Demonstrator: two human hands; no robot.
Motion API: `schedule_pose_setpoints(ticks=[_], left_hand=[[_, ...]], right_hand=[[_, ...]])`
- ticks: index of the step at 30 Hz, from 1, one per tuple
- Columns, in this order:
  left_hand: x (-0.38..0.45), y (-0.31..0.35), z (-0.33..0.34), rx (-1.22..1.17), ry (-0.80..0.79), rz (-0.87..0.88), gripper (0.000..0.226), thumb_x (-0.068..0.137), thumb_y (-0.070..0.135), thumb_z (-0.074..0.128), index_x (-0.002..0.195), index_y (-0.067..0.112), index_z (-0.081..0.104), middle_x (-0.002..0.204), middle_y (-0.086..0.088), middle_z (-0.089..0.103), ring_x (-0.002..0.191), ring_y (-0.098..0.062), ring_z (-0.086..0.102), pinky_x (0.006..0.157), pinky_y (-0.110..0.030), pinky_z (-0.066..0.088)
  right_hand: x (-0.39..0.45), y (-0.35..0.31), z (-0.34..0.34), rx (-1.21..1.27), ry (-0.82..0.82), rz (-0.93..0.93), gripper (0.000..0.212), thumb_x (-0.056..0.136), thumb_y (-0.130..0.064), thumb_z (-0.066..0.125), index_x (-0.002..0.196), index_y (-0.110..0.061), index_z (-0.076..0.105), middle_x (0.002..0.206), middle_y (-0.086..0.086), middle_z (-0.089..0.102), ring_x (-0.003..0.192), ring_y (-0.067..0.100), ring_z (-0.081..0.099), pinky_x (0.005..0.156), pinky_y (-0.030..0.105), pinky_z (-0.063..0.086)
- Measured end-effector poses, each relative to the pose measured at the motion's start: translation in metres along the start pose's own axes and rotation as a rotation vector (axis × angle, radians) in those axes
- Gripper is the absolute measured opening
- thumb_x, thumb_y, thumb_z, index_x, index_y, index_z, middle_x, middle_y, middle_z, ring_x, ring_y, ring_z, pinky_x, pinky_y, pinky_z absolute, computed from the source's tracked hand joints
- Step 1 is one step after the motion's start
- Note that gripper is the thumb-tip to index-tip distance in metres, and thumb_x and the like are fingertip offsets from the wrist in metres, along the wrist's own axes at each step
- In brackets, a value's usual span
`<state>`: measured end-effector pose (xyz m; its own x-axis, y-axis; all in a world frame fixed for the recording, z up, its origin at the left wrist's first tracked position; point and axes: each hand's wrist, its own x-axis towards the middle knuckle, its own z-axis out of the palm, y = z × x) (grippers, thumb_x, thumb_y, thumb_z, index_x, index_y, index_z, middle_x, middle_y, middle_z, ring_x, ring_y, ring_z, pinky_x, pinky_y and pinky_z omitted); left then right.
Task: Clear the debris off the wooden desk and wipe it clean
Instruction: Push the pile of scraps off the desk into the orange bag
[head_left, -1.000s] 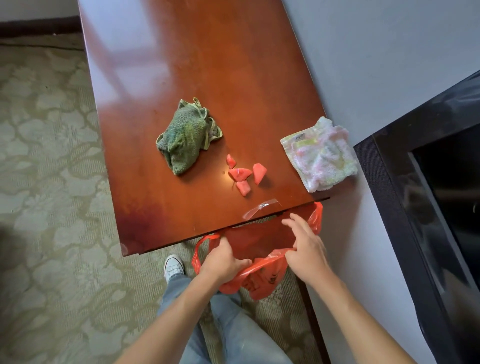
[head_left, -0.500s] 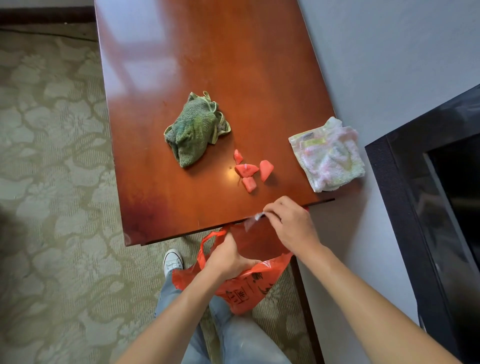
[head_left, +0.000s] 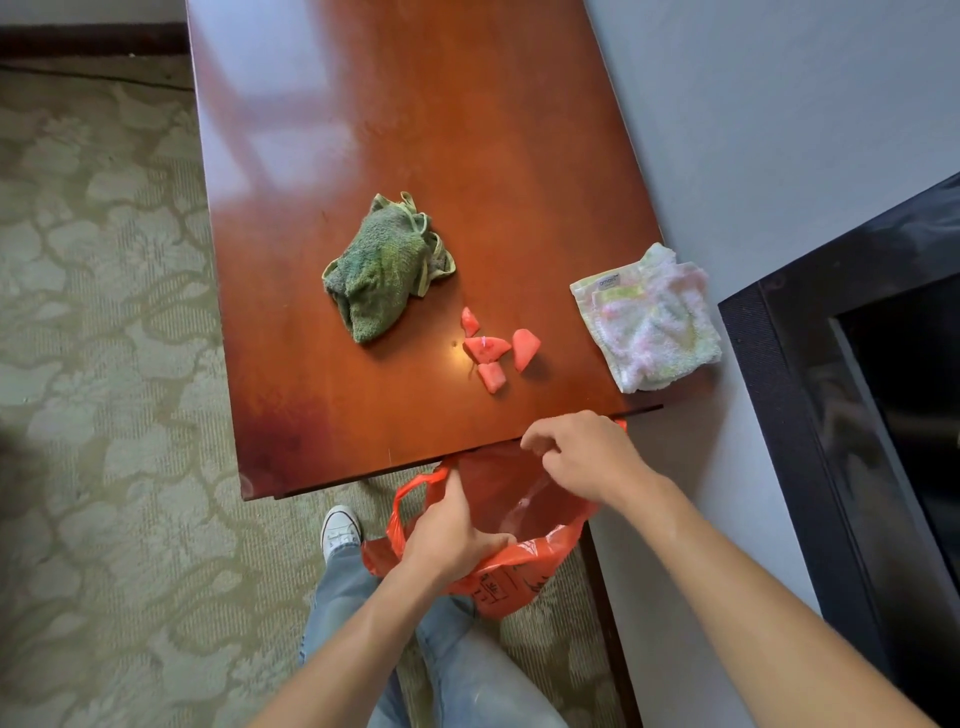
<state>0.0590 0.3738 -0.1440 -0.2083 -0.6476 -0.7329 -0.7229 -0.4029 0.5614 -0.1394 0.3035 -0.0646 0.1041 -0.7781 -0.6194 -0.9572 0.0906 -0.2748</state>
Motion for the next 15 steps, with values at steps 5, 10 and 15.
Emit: schedule_pose_setpoints(ticks=[5, 10, 15], left_hand=[[0.000, 0.002, 0.001, 0.008, 0.021, -0.028, 0.113, 0.070, 0.057, 0.086, 0.151, 0.025, 0.013, 0.111, -0.004, 0.074, 0.100, -0.028, 0.072, 0.084, -0.042, 0.059], [-0.002, 0.001, 0.000, 0.101, 0.043, -0.037, 0.118, 0.077, 0.055, 0.084, 0.158, 0.018, 0.005, 0.115, -0.011, 0.073, 0.105, -0.034, 0.070, 0.086, -0.042, 0.056], [-0.011, 0.005, -0.001, 0.184, 0.057, -0.050, 0.124, 0.081, 0.056, 0.080, 0.162, 0.020, -0.007, 0.118, -0.015, 0.071, 0.106, -0.034, 0.070, 0.087, -0.041, 0.056]], right_hand=[[0.008, -0.004, 0.011, -0.013, -0.397, -0.054, 0.052, 0.088, 0.009, 0.047, 0.113, -0.022, 0.079, 0.115, -0.001, 0.076, 0.106, 0.017, 0.070, 0.085, 0.024, 0.052], [0.004, -0.002, 0.009, 0.092, 0.066, 0.070, 0.028, 0.086, -0.013, 0.055, 0.088, -0.028, 0.078, 0.095, -0.007, 0.077, 0.094, 0.022, 0.069, 0.084, 0.036, 0.056], [0.021, -0.009, -0.038, 0.208, 0.483, 0.067, 0.031, 0.093, -0.018, 0.057, 0.122, -0.025, 0.066, 0.109, -0.002, 0.066, 0.098, 0.025, 0.063, 0.082, 0.038, 0.049]])
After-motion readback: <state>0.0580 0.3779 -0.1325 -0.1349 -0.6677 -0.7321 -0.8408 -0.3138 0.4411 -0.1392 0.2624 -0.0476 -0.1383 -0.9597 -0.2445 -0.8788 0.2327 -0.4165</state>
